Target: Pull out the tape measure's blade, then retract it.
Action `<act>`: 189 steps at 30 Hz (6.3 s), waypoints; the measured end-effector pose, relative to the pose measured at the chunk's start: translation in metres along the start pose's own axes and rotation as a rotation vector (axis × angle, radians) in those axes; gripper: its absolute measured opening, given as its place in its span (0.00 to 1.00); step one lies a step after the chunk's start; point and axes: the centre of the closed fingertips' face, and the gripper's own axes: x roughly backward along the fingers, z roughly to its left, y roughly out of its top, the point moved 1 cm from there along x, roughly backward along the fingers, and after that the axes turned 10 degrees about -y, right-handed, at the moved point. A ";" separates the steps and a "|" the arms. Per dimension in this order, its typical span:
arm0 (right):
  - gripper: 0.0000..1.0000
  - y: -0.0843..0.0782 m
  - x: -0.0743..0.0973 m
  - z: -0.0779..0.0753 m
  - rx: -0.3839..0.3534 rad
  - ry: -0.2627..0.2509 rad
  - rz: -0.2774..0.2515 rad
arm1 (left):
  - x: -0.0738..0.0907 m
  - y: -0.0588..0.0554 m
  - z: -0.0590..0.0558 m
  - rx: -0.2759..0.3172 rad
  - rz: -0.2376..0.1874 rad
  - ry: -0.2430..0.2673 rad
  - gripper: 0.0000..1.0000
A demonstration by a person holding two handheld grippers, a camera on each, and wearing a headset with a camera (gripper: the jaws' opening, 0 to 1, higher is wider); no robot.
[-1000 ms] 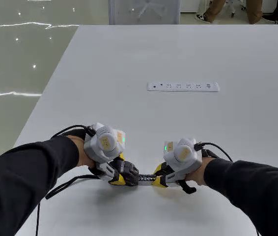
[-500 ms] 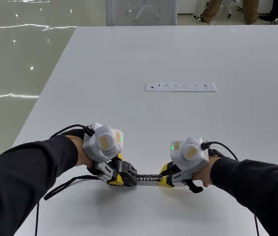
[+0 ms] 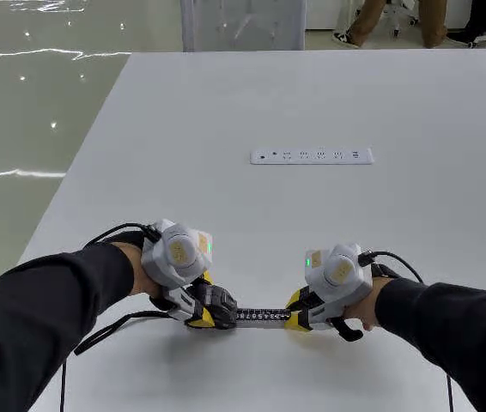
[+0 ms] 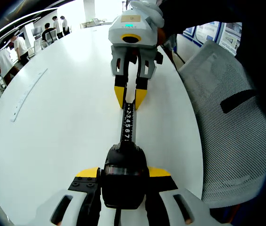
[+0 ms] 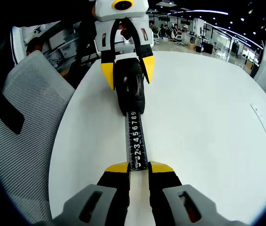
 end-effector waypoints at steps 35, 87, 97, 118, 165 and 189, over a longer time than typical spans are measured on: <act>0.10 -0.036 0.029 -0.008 -0.014 -0.027 0.029 | -0.001 0.000 -0.001 0.002 0.004 0.009 0.33; 0.10 -0.084 0.067 -0.022 -0.011 -0.060 0.066 | -0.002 0.001 -0.003 -0.005 0.012 0.012 0.33; 0.10 -0.093 0.074 -0.025 -0.003 -0.062 0.077 | -0.002 0.001 -0.003 -0.007 0.008 0.018 0.33; 0.10 -0.103 0.082 -0.029 -0.018 -0.065 0.082 | -0.002 0.000 -0.003 -0.002 0.008 0.006 0.33; 0.13 -0.111 0.088 -0.032 -0.073 -0.071 0.154 | -0.001 0.002 0.001 0.019 -0.035 0.043 0.34; 0.59 -0.113 0.151 -0.011 -0.356 -0.385 -0.061 | 0.067 -0.047 -0.020 0.554 -0.545 0.365 1.00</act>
